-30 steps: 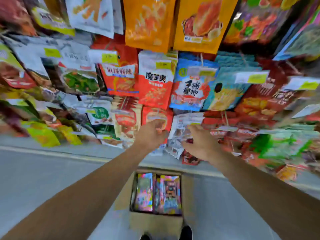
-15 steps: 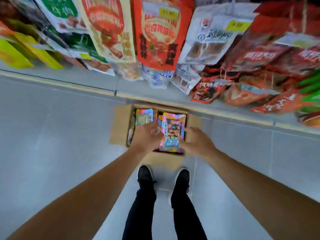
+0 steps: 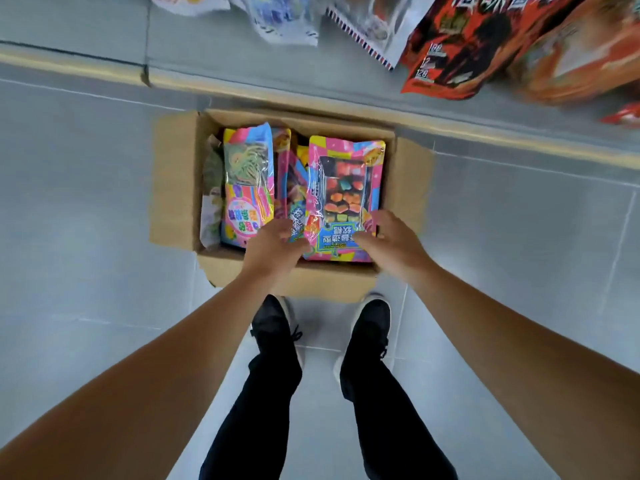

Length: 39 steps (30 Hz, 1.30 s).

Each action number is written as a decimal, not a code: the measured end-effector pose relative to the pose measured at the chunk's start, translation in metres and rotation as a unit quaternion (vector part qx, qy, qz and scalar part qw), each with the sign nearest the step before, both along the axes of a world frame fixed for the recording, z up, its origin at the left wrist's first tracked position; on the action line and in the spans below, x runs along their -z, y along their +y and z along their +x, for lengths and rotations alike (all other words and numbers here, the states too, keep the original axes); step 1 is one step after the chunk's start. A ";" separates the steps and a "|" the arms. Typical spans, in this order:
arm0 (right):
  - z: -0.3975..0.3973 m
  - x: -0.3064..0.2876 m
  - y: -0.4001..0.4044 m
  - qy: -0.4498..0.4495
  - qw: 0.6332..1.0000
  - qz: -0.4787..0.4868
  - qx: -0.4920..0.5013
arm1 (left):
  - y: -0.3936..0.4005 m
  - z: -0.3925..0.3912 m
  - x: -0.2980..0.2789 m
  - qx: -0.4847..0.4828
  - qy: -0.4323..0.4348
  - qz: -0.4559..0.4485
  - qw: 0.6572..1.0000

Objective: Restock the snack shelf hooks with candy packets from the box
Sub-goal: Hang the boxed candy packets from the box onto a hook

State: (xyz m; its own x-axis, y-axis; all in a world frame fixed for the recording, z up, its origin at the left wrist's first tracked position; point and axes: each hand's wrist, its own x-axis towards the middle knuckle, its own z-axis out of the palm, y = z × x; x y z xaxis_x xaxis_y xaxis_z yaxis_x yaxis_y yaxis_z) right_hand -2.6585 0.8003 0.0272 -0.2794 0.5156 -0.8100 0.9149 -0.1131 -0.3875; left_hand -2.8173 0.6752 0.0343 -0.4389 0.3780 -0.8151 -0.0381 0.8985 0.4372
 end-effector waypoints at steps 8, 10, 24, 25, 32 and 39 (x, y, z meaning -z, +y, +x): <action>-0.018 0.097 0.017 0.063 0.991 0.001 0.116 | 0.034 0.000 0.110 0.009 0.009 0.001 1.000; -0.022 0.118 0.017 0.054 0.989 -0.006 0.141 | 0.038 0.003 0.129 0.012 0.012 -0.005 1.000; -0.024 0.080 0.008 0.020 0.978 0.051 0.202 | 0.027 0.004 0.076 -0.057 -0.023 0.032 0.998; -0.023 0.068 0.010 0.032 0.975 0.051 0.213 | 0.025 0.001 0.065 -0.057 -0.028 0.033 0.997; -0.017 -0.046 0.028 0.044 0.979 0.122 0.155 | 0.025 -0.034 -0.044 0.073 0.064 0.075 0.992; -0.057 -0.195 0.026 0.130 0.935 0.304 -0.131 | 0.045 -0.063 -0.193 0.369 0.210 0.079 0.902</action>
State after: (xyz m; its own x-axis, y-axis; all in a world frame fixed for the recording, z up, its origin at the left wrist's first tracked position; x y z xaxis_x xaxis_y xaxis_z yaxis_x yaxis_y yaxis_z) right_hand -2.7156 0.8261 0.2219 -0.6073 0.7446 -0.2771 0.7461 0.4147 -0.5210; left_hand -2.8798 0.7199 0.2274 -0.2777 0.7902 -0.5463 0.7432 0.5370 0.3990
